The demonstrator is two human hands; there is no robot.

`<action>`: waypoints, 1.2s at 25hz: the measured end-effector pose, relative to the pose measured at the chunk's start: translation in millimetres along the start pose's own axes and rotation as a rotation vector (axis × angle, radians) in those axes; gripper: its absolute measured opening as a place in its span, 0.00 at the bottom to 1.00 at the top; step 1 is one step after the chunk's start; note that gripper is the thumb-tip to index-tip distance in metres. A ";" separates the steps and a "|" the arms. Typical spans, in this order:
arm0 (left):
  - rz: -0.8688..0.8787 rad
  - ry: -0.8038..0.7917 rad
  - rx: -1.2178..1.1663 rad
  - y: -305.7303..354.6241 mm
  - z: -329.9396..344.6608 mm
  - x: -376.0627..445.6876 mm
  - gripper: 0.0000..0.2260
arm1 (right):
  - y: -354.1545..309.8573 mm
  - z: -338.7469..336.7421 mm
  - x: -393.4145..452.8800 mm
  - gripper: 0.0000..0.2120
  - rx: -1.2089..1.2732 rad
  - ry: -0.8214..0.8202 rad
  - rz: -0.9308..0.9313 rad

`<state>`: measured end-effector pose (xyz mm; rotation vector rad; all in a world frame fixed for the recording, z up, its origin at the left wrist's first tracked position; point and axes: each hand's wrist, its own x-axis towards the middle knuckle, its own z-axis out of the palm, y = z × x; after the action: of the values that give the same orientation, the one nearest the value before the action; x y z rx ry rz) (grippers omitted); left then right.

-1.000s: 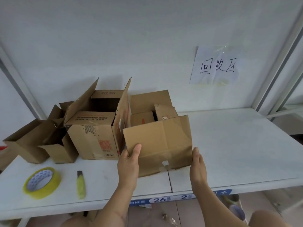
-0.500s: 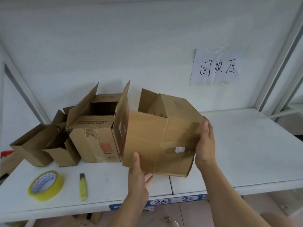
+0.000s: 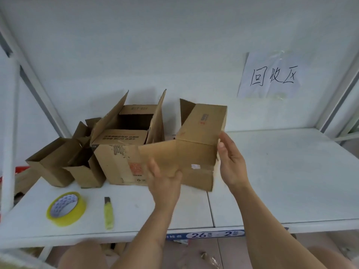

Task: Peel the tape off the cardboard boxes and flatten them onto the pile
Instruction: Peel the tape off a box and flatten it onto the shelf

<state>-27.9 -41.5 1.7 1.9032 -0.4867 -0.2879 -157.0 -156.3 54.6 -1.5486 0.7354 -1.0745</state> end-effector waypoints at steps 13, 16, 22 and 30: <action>0.478 -0.265 0.848 89.2 -8.4 75.3 0.45 | 35.5 -7.0 8.3 0.12 0.142 0.041 0.404; 0.439 -0.243 0.759 81.4 -11.7 64.1 0.47 | 24.1 -16.0 12.9 0.16 0.031 -0.008 0.433; 0.347 -0.167 0.136 71.6 -30.0 60.2 0.45 | 14.8 -23.9 15.3 0.22 -0.073 0.022 0.534; -0.255 -0.380 -0.374 -1.3 -31.8 43.9 0.43 | -23.3 -4.4 34.3 0.20 -0.808 0.129 0.277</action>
<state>24.5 -35.1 13.6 1.5439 -0.4039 -0.8585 -148.9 -182.4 86.1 -1.9614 1.5542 -0.6950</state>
